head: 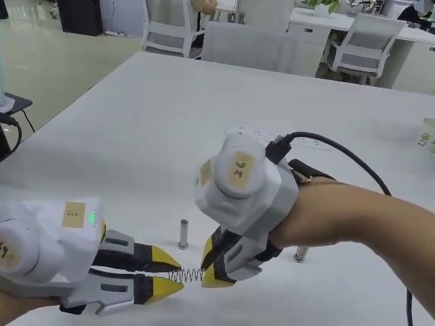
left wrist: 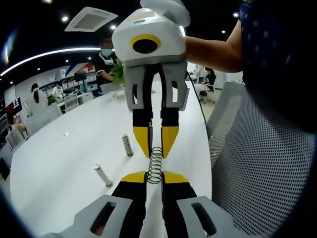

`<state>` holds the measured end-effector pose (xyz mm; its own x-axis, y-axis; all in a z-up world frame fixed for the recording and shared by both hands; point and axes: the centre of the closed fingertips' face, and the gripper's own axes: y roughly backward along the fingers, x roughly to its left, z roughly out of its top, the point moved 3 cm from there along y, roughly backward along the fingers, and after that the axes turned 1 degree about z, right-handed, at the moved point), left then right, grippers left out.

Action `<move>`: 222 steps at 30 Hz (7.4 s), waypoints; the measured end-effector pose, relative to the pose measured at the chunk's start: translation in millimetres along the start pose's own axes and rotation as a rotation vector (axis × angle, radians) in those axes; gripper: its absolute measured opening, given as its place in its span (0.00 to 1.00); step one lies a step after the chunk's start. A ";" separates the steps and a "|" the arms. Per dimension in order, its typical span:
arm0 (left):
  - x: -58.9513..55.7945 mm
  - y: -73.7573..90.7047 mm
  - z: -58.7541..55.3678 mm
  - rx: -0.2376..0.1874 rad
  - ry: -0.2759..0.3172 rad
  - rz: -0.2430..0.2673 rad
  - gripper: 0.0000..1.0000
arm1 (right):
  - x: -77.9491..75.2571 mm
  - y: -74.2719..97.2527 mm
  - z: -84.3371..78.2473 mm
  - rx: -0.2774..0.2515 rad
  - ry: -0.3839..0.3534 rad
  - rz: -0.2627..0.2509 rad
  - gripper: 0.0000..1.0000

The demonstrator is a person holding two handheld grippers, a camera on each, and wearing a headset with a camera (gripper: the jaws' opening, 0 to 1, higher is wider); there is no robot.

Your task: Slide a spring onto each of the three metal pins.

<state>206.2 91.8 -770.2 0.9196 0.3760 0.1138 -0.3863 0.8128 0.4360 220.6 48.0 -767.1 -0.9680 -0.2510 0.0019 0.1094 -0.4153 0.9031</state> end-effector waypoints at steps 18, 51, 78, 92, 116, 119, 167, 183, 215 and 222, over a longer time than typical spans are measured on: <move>-3.0 1.6 4.5 -0.017 0.007 -0.021 0.02 | 3.9 -3.2 -7.2 -0.003 -0.021 0.024 0.14; -0.8 2.0 11.8 -0.050 0.014 0.000 0.02 | 2.6 6.4 5.6 -0.043 -0.045 -0.004 0.09; -1.1 0.2 14.0 -0.074 0.039 -0.002 0.03 | 5.5 17.2 33.4 -0.076 -0.023 -0.008 0.08; -1.0 -2.2 13.1 -0.071 0.035 -0.011 0.03 | 5.0 15.9 35.6 -0.057 -0.006 -0.008 0.08; 3.5 3.2 -1.2 -0.056 0.072 0.041 0.26 | -1.9 13.8 31.1 -0.017 0.010 -0.014 0.08; 4.4 6.1 -3.5 -0.056 0.084 0.053 0.26 | -3.0 14.1 30.9 -0.020 0.004 -0.013 0.08; 5.7 16.7 -20.8 -0.048 0.163 0.124 0.43 | -81.3 17.6 23.0 0.028 -0.050 -0.125 0.08; 7.4 17.7 -25.2 -0.043 0.173 0.118 0.43 | -89.2 1.1 24.9 0.040 -0.058 -0.103 0.09; 8.9 21.5 -31.4 -0.040 0.187 0.132 0.40 | -92.7 -39.2 16.0 0.141 -0.042 -0.040 0.09; 8.2 22.7 -31.9 -0.040 0.189 0.137 0.40 | -87.1 -46.4 11.6 0.161 -0.036 -0.027 0.09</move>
<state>202.7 127.5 -787.9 0.8299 0.5580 -0.0015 -0.5128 0.7638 0.3920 297.2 99.3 -804.2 -0.9779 -0.2089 -0.0109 0.0481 -0.2755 0.9601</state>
